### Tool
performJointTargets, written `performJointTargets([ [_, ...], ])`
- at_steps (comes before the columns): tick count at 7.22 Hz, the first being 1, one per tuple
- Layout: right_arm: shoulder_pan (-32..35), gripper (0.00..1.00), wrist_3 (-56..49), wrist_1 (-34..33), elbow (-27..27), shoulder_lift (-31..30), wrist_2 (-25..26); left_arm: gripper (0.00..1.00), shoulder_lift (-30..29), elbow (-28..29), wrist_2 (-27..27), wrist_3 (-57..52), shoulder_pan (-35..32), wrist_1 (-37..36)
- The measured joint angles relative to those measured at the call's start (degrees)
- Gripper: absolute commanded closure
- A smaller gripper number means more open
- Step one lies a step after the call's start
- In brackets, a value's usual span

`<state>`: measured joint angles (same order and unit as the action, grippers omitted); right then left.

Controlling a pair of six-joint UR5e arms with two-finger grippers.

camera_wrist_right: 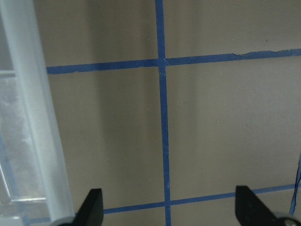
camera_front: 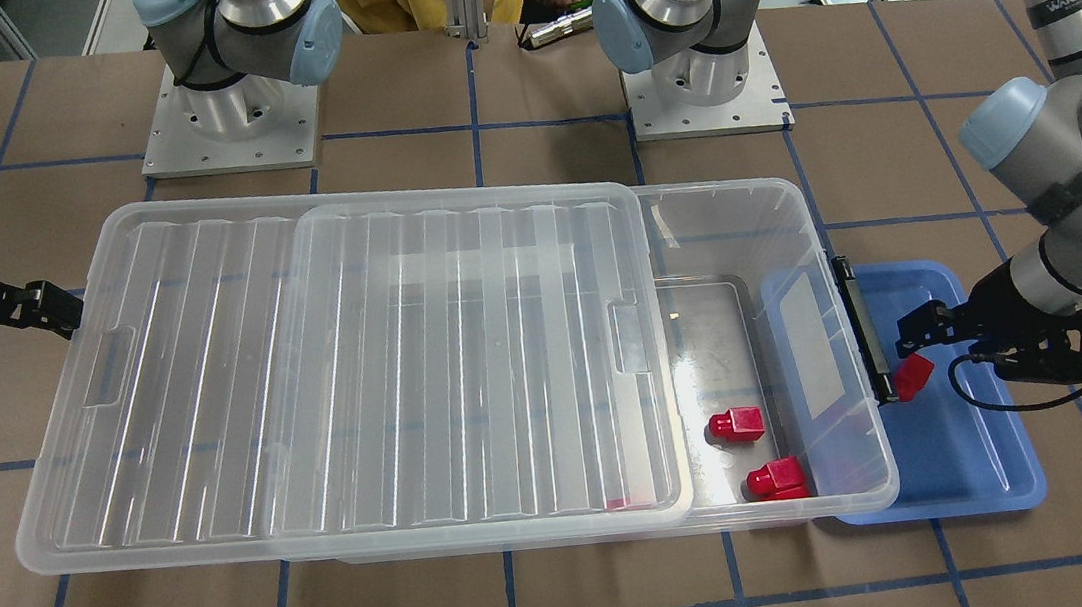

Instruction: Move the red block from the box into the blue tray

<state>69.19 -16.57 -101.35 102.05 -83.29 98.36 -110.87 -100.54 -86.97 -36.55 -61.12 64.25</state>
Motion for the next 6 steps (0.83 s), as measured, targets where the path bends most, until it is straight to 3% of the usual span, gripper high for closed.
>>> performJointTargets([
  [2,0.26,0.0,0.26,0.01,0.12,-0.1,-0.43,0.0,4.81,7.01,-0.04,2.4,-2.01,12.27],
  [4,0.54,0.0,0.51,0.01,0.11,-0.1,-1.99,0.0,9.44,14.9,-0.2,9.54,-8.61,23.36],
  [6,1.55,0.0,1.96,0.01,0.15,0.09,-3.38,0.0,14.52,17.68,-0.73,18.48,-18.36,26.54],
])
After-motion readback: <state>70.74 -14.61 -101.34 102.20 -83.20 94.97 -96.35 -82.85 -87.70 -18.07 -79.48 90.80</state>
